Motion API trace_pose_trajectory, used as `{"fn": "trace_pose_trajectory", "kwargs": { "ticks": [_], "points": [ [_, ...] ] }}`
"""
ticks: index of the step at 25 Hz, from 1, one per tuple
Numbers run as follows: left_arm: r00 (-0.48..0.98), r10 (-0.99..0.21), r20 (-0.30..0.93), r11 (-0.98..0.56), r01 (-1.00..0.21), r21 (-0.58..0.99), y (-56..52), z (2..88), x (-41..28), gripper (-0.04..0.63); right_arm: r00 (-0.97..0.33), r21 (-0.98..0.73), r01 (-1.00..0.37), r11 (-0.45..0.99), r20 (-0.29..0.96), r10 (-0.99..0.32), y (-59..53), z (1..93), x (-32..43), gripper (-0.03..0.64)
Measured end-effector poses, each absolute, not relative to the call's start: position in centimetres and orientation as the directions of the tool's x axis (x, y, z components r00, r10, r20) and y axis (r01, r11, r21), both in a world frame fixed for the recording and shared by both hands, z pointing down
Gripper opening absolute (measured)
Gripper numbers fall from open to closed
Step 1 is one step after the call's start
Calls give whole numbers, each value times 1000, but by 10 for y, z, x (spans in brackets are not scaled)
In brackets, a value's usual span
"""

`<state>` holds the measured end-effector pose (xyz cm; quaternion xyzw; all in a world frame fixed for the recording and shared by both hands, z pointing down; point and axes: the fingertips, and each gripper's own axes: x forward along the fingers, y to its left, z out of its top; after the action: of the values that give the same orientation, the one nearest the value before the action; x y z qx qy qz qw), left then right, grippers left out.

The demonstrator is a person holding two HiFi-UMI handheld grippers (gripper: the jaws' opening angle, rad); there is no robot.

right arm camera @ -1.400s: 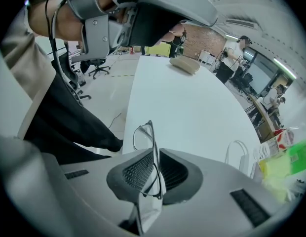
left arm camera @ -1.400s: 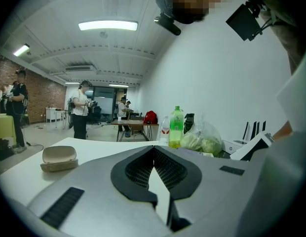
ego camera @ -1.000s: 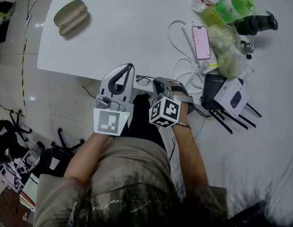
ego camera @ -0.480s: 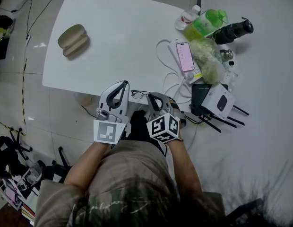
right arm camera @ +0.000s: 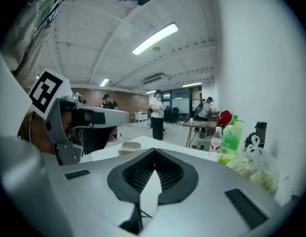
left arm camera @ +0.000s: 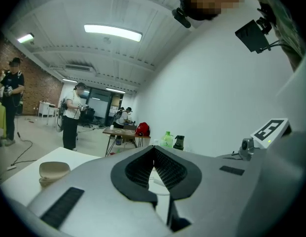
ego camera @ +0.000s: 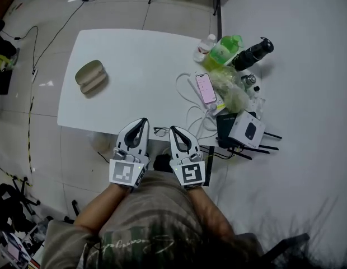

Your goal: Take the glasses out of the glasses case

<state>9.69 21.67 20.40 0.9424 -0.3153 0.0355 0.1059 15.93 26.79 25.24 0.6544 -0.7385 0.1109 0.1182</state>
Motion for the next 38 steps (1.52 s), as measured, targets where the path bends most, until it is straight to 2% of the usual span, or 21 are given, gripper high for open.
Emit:
{"fn": "trace_pose_trajectory", "kwargs": {
  "ticks": [10, 15, 25, 31, 38],
  "points": [
    [837, -544, 55, -823, -545, 163, 212, 177, 103, 8, 14, -42, -999, -18, 101, -995, 265, 195, 173, 12],
    [844, -531, 81, -832, -537, 140, 207, 175, 102, 8, 49, -25, -998, -51, 51, -997, 260, 181, 172, 12],
    [834, -543, 98, -814, -551, 182, 206, 178, 78, 8, 79, -37, -996, -80, 35, -996, 267, 183, 153, 12],
    [843, -535, 49, -836, -537, 109, 214, 192, 62, 8, 105, -51, -993, -108, 71, -992, 277, 201, 132, 12],
    [847, -526, 78, -835, -531, 144, 246, 193, 56, 8, 83, 17, -996, -82, 83, -993, 301, 200, 120, 12]
  ]
}}
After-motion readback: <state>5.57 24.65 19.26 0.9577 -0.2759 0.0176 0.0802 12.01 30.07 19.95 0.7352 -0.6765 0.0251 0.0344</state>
